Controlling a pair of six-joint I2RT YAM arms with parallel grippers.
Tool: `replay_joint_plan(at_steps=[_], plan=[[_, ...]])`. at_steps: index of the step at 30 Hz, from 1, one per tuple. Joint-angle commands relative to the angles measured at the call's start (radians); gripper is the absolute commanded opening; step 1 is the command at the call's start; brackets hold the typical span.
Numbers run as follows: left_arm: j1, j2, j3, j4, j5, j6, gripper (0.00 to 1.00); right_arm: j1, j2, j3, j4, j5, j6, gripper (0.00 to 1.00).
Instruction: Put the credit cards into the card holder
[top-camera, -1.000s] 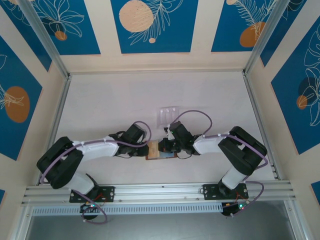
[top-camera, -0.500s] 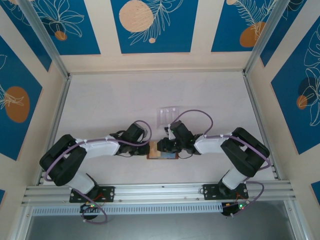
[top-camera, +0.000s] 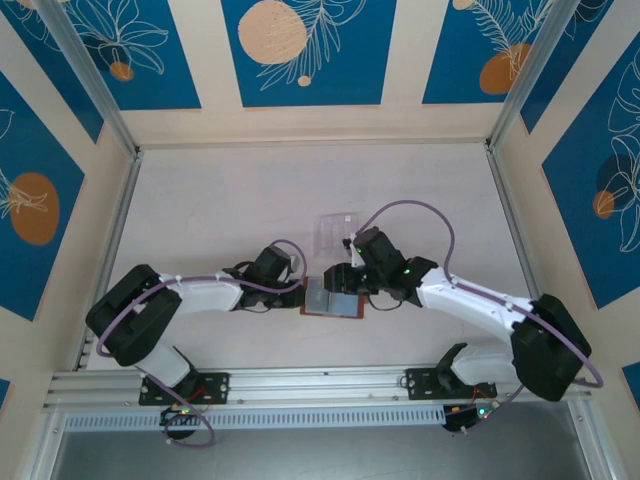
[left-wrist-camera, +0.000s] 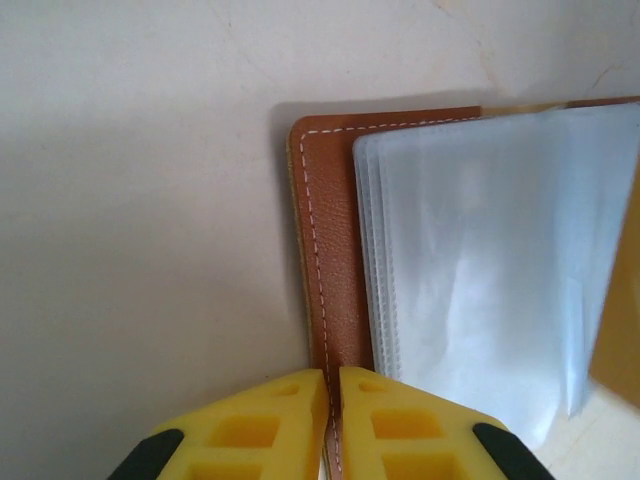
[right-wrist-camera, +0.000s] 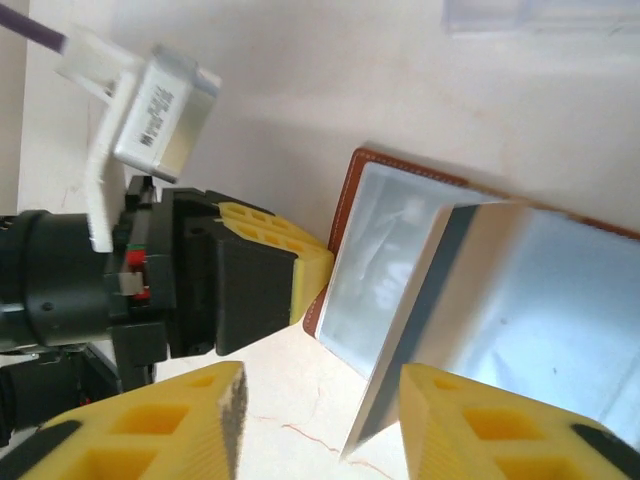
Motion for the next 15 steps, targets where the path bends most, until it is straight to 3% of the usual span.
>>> replay_joint_plan(at_steps=[1, 6, 11, 15], plan=[[-0.007, 0.057, -0.039, -0.067, -0.023, -0.006, 0.12, -0.015, -0.037, -0.005, -0.199, 0.079, -0.034, 0.5], [-0.007, 0.065, -0.036, -0.065, -0.019, -0.005, 0.12, -0.029, 0.044, -0.043, -0.106, 0.017, -0.026, 0.44], [-0.01, 0.062, -0.034, -0.064, -0.017, -0.008, 0.12, -0.032, 0.055, -0.005, -0.181, 0.154, -0.017, 0.42], [-0.01, 0.071, -0.027, -0.069, -0.018, -0.001, 0.13, -0.005, 0.163, 0.088, -0.271, 0.236, -0.02, 0.45]])
